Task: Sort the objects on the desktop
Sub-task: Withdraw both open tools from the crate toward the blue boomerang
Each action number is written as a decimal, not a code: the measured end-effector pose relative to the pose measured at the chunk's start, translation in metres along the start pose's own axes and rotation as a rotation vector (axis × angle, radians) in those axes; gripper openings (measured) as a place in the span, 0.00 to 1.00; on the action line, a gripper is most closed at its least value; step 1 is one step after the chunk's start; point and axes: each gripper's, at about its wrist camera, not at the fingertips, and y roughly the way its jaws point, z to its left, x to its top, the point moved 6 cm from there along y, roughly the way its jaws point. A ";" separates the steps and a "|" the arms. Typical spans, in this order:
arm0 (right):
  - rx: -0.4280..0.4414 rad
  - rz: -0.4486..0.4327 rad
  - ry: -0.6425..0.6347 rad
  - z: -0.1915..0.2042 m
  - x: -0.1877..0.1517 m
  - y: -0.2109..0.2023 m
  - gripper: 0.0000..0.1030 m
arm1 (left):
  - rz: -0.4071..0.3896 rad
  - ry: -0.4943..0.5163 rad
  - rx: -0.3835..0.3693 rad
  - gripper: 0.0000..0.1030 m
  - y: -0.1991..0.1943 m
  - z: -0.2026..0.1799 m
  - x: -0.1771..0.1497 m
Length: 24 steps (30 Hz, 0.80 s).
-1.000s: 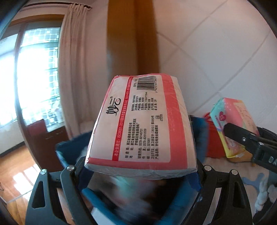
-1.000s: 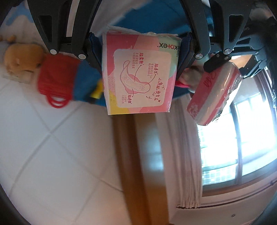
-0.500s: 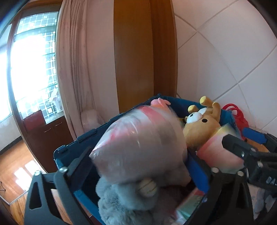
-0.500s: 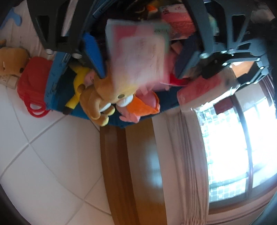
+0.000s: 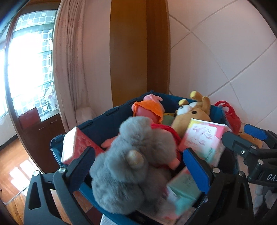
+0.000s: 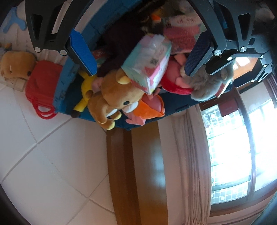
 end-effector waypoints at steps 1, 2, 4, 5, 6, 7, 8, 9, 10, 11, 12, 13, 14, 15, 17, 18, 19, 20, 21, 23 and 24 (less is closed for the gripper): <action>-0.009 -0.003 -0.002 -0.002 -0.002 -0.005 1.00 | 0.000 0.000 -0.004 1.00 -0.003 -0.003 -0.002; -0.017 -0.006 -0.002 -0.004 -0.004 -0.011 1.00 | 0.000 0.002 -0.008 1.00 -0.007 -0.007 -0.004; -0.035 -0.013 0.002 -0.011 -0.007 -0.024 1.00 | -0.001 0.004 -0.018 1.00 -0.015 -0.016 -0.008; -0.045 -0.018 0.006 -0.015 -0.009 -0.030 1.00 | -0.003 0.006 -0.024 1.00 -0.019 -0.021 -0.009; -0.056 -0.021 0.009 -0.020 -0.011 -0.037 1.00 | -0.004 0.009 -0.030 1.00 -0.022 -0.026 -0.011; -0.069 -0.023 0.009 -0.025 -0.013 -0.044 1.00 | -0.006 0.011 -0.036 1.00 -0.027 -0.031 -0.012; -0.083 -0.023 0.007 -0.030 -0.016 -0.050 1.00 | -0.008 0.013 -0.045 1.00 -0.032 -0.040 -0.014; -0.098 -0.023 0.004 -0.036 -0.019 -0.057 1.00 | -0.011 0.014 -0.054 1.00 -0.037 -0.046 -0.015; -0.113 -0.024 0.003 -0.042 -0.022 -0.065 1.00 | -0.014 0.017 -0.064 1.00 -0.041 -0.054 -0.017; -0.126 -0.025 0.002 -0.048 -0.025 -0.073 1.00 | -0.016 0.022 -0.076 1.00 -0.046 -0.066 -0.019; -0.135 -0.027 0.006 -0.055 -0.029 -0.082 1.00 | -0.017 0.028 -0.088 1.00 -0.051 -0.077 -0.021; -0.144 -0.029 0.009 -0.062 -0.033 -0.091 1.00 | -0.019 0.033 -0.100 1.00 -0.056 -0.089 -0.024; -0.154 -0.030 0.012 -0.070 -0.036 -0.099 1.00 | -0.020 0.039 -0.112 1.00 -0.061 -0.101 -0.026; -0.165 -0.033 0.017 -0.079 -0.039 -0.109 1.00 | -0.018 0.047 -0.124 1.00 -0.065 -0.114 -0.029; -0.187 -0.037 0.026 -0.098 -0.046 -0.128 1.00 | -0.014 0.062 -0.148 1.00 -0.074 -0.141 -0.036; -0.199 -0.039 0.032 -0.109 -0.049 -0.138 1.00 | -0.012 0.068 -0.156 1.00 -0.079 -0.155 -0.039; -0.210 -0.041 0.040 -0.122 -0.052 -0.149 1.00 | -0.011 0.074 -0.164 1.00 -0.084 -0.168 -0.042; -0.219 -0.042 0.044 -0.133 -0.055 -0.158 1.00 | -0.010 0.078 -0.173 1.00 -0.088 -0.181 -0.046; -0.228 -0.043 0.049 -0.145 -0.059 -0.168 1.00 | -0.007 0.081 -0.184 1.00 -0.094 -0.196 -0.050; -0.246 -0.040 0.058 -0.172 -0.068 -0.190 1.00 | 0.000 0.088 -0.205 1.00 -0.104 -0.227 -0.060; -0.254 -0.036 0.063 -0.185 -0.073 -0.199 1.00 | 0.006 0.091 -0.212 1.00 -0.107 -0.240 -0.065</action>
